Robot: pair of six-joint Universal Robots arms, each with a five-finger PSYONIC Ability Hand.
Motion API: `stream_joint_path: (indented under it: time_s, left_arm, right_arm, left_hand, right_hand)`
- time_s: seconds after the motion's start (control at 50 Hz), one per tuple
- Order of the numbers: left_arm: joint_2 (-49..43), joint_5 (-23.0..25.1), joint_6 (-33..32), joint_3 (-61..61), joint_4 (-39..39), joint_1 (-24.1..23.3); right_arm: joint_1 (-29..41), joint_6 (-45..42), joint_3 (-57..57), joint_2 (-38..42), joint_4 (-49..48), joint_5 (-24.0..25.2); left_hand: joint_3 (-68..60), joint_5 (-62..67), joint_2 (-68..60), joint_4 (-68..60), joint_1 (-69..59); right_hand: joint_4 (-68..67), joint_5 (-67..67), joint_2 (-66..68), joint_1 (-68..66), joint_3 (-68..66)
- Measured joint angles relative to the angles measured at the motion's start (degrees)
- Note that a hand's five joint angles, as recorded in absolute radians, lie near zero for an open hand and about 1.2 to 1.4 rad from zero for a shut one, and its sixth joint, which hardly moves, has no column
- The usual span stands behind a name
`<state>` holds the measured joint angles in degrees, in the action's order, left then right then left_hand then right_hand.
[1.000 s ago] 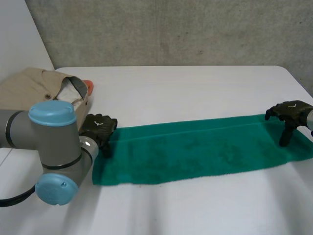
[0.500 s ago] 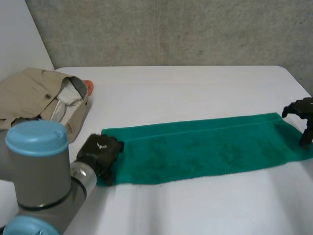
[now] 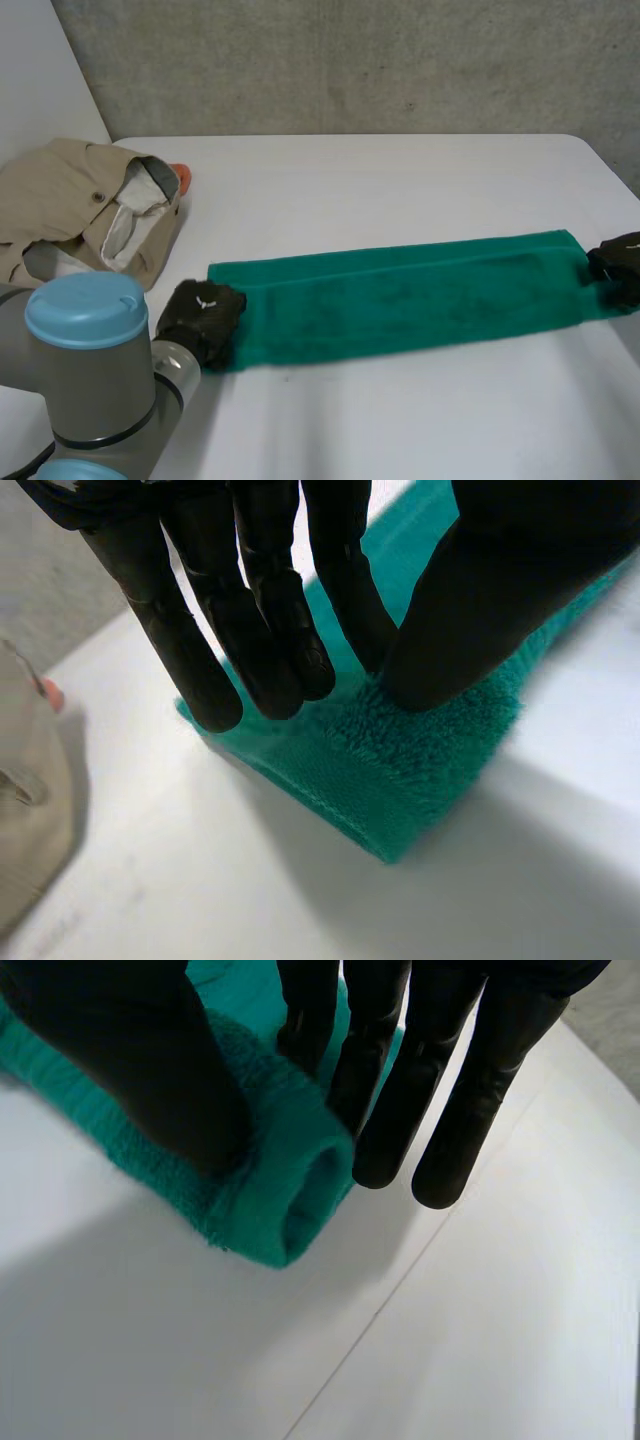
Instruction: Fold the laundry.
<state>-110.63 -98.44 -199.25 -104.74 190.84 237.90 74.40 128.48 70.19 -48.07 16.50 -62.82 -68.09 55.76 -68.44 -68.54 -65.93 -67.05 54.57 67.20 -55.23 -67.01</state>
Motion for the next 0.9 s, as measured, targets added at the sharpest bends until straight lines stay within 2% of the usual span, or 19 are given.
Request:
stream_joint_path:
  time_s: [0.16,0.2,0.26,0.28,0.48,0.58,0.74,0.9]
  left_arm:
    - [0.8,-0.9,-0.3,1.8,3.2,0.1]
    - [1.0,-0.9,-0.3,2.1,3.3,0.1]
    - [1.3,-0.7,-0.4,2.5,3.0,-0.1]
    - [1.5,-0.7,-0.4,2.5,2.8,-0.2]
    - [3.1,-0.8,-0.6,2.3,2.0,-0.5]
    - [3.3,-0.8,-0.6,2.5,2.1,-0.2]
    - [3.1,-0.9,-0.6,4.2,2.2,0.1]
    - [3.2,-1.0,-0.6,5.9,2.4,0.1]
  right_arm:
    - [-0.3,1.6,1.3,-1.5,-2.1,-0.1]
    - [-0.7,1.6,1.9,-2.4,-2.2,-0.2]
    - [-1.9,1.5,2.7,-3.8,-2.3,-0.5]
    - [-2.4,1.5,2.9,-4.2,-2.3,-0.8]
    - [-9.9,0.6,1.0,-5.4,-5.8,-6.2]
    - [-10.9,1.1,-0.1,-5.7,-6.9,-7.7]
    - [-1.2,5.6,0.2,-10.1,-7.5,-4.6]
    - [19.3,10.6,4.6,-15.9,-8.8,4.1]
  left_hand:
    - [0.0,0.0,0.0,-0.1,0.0]
    - [12.6,-10.9,12.8,12.8,13.1]
    - [39.4,-37.8,40.7,40.2,42.0]
    - [43.4,-42.0,44.5,44.5,44.4]
    - [46.1,-44.5,46.7,47.1,44.4]
    - [46.1,-44.5,46.7,47.1,44.4]
    - [46.1,-44.5,46.7,47.1,44.4]
    - [46.1,-44.5,46.7,47.1,44.4]
  right_hand:
    - [-1.0,0.0,0.2,-1.3,-0.5]
    - [-1.0,0.0,0.2,-1.3,-0.5]
    - [-1.0,0.0,0.2,-1.3,-0.5]
    - [-1.0,0.0,0.2,-1.3,-0.5]
    - [-1.0,0.0,0.2,-1.3,-0.5]
    - [-1.0,0.0,0.2,-1.3,-0.5]
    - [-1.0,0.0,0.2,-1.6,-0.5]
    - [-1.0,0.0,0.3,-1.6,-0.5]
